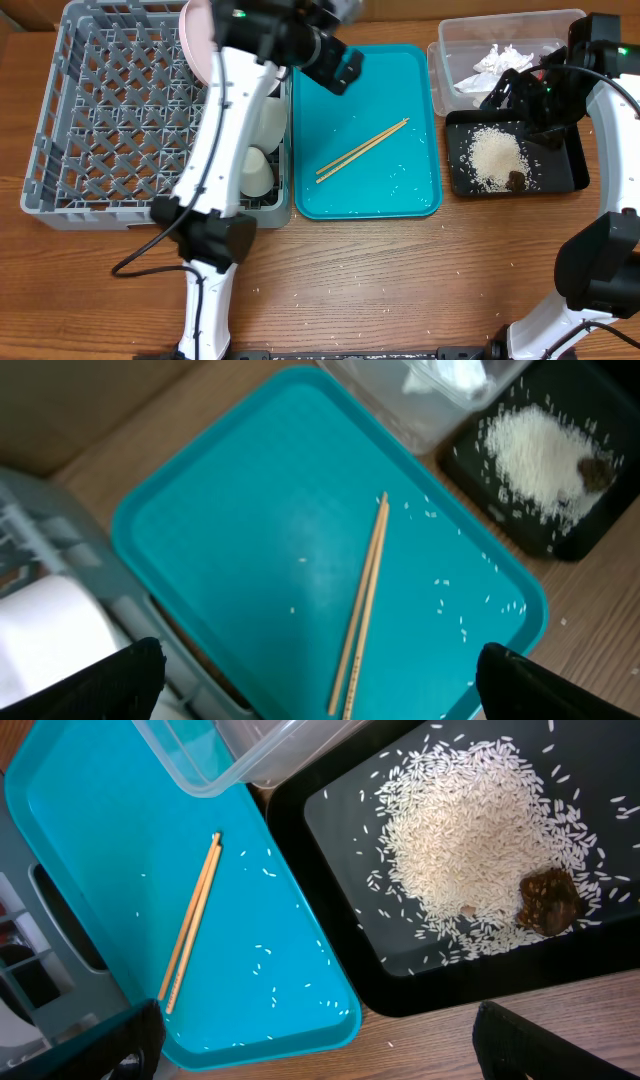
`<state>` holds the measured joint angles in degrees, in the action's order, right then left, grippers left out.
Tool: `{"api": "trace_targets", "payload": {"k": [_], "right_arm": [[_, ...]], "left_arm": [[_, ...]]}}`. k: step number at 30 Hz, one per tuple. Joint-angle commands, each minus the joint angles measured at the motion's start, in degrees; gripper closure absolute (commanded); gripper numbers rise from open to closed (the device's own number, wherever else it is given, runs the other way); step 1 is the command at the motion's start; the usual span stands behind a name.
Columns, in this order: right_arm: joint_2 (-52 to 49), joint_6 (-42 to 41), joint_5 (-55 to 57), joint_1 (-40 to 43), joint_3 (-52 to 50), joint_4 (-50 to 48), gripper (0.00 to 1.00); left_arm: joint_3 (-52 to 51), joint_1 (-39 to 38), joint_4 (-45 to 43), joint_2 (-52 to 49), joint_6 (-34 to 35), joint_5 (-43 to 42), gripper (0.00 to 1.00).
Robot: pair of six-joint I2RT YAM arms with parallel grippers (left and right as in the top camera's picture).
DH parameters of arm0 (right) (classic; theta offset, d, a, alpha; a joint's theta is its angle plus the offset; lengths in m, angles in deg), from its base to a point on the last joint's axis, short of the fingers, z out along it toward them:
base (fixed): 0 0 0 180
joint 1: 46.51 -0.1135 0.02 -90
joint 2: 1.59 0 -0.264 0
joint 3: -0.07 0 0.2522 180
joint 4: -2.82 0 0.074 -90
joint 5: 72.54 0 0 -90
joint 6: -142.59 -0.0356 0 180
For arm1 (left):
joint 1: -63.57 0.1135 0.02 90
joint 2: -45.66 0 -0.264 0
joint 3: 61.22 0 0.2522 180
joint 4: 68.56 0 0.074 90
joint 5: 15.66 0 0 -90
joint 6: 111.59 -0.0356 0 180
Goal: Sort waste into correct bins and load items into the dishwasher
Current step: 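Move the left gripper to the wooden chopsticks on the tray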
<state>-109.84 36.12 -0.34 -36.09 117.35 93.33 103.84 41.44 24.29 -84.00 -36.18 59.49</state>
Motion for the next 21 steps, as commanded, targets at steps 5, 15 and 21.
{"api": "trace_targets", "payload": {"k": [5, 15, 21], "right_arm": [[1.8, 0.0, -0.2, 0.1, 1.3, -0.2, 0.00], [1.8, 0.0, -0.2, 0.1, 1.3, -0.2, 0.00], [1.8, 0.0, -0.2, 0.1, 1.3, -0.2, 0.00]], "left_arm": [[-0.2, -5.0, 0.4, -6.8, -5.0, 3.7, 0.01], [-0.2, -5.5, 1.9, -13.7, -9.2, 3.7, 0.04], [-0.2, -6.2, 2.1, -16.2, -11.4, 4.4, 0.05]]}}
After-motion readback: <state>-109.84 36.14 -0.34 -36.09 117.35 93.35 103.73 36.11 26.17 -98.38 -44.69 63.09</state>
